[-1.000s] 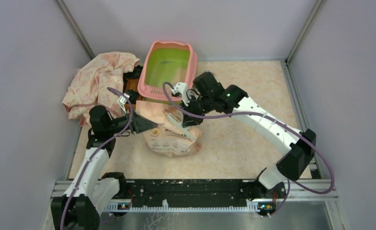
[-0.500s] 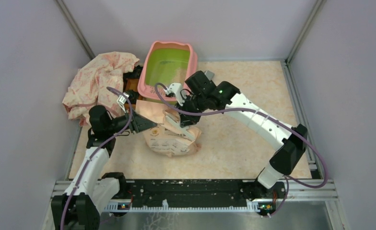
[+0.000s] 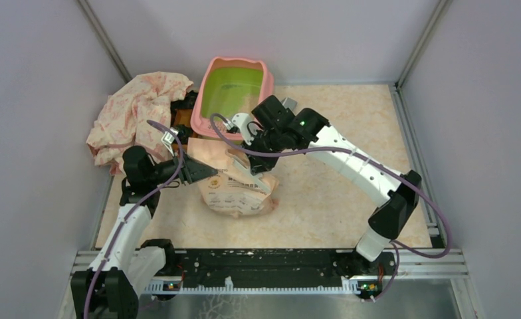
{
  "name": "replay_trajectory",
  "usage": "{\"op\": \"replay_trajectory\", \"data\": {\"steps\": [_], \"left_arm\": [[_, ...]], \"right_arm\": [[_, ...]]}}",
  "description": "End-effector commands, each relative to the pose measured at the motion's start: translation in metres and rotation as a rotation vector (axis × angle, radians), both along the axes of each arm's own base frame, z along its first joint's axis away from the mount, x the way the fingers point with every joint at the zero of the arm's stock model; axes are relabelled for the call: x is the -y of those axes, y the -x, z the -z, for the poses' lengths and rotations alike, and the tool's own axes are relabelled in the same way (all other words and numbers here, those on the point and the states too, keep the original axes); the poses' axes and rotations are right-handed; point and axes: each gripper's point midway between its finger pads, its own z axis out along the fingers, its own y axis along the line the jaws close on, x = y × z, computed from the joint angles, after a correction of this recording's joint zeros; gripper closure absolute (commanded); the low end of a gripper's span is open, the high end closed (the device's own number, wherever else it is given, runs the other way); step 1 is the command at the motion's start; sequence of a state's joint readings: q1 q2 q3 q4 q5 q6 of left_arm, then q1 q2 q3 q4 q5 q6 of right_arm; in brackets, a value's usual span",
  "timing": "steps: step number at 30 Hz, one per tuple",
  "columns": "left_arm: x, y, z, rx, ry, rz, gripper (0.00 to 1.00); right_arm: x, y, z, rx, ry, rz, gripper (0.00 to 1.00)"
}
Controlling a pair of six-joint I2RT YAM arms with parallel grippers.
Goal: Fill the litter box with clean litter
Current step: Clamp the cat litter bag at the center of the board.
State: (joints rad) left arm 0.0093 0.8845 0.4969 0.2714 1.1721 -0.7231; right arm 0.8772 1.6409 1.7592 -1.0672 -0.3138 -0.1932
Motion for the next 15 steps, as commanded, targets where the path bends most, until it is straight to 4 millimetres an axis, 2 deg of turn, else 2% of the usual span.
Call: {"op": "replay_trajectory", "data": {"steps": [1,3,5,9,10,13,15], "left_arm": [[-0.002,0.000,-0.057,0.241,0.010,0.014,0.94],[-0.002,0.000,-0.056,0.240,0.010,0.014,0.94],[-0.002,0.000,-0.056,0.241,0.011,0.014,0.94],[-0.002,0.001,-0.057,0.245,0.010,0.016,0.94],[-0.002,0.001,-0.057,0.245,0.011,0.015,0.94],[-0.002,0.002,-0.056,0.244,0.011,0.014,0.93],[-0.002,0.002,-0.055,0.242,0.011,0.013,0.93]], "right_arm": [[0.011,0.008,-0.001,-0.028,0.062,0.011,1.00],[0.009,0.010,-0.001,-0.040,0.061,0.000,0.98],[0.006,0.013,0.000,-0.046,0.064,-0.012,0.81],[0.004,0.011,-0.001,-0.031,0.056,-0.010,0.64],[0.003,0.010,-0.003,-0.023,0.047,-0.009,0.61],[-0.001,0.005,-0.017,0.022,-0.008,0.011,0.41],[-0.004,0.001,-0.030,0.061,-0.056,0.024,0.32]]}}
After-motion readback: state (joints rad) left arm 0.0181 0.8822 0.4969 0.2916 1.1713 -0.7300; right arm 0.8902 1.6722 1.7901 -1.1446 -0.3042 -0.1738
